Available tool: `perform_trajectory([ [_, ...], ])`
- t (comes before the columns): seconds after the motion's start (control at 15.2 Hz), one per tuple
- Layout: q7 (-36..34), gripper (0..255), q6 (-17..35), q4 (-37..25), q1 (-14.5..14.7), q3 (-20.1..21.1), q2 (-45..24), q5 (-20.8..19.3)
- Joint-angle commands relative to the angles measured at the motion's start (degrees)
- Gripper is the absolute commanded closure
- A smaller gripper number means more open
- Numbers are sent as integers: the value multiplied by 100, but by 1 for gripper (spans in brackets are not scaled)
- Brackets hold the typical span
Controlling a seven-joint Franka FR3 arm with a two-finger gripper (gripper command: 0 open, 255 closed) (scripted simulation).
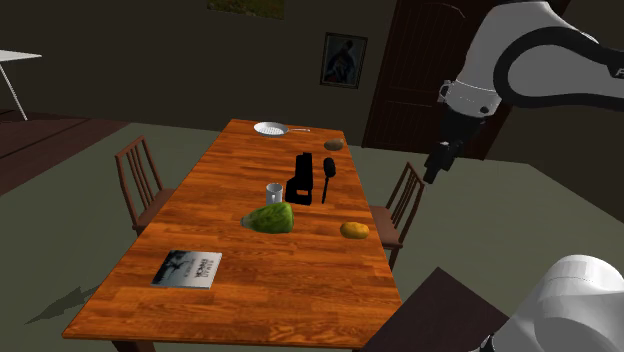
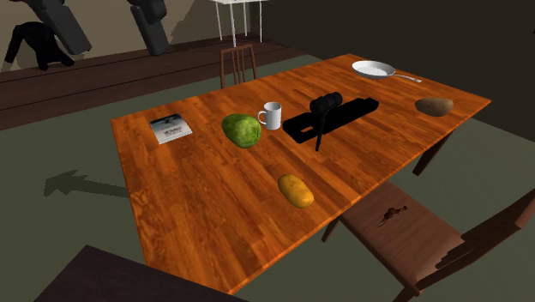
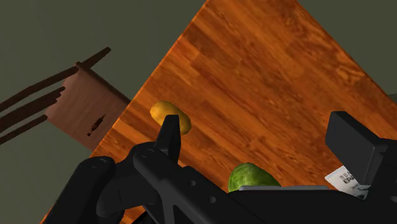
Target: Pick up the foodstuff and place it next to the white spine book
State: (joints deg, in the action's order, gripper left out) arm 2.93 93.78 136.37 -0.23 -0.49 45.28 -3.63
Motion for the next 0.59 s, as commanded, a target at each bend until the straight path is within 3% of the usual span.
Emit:
perform_trajectory([
  [0.0, 0, 0, 0, 0, 0, 0, 0, 0],
  [0.53, 1677, 0, 1049, 300, 50, -1276, -894, -150],
])
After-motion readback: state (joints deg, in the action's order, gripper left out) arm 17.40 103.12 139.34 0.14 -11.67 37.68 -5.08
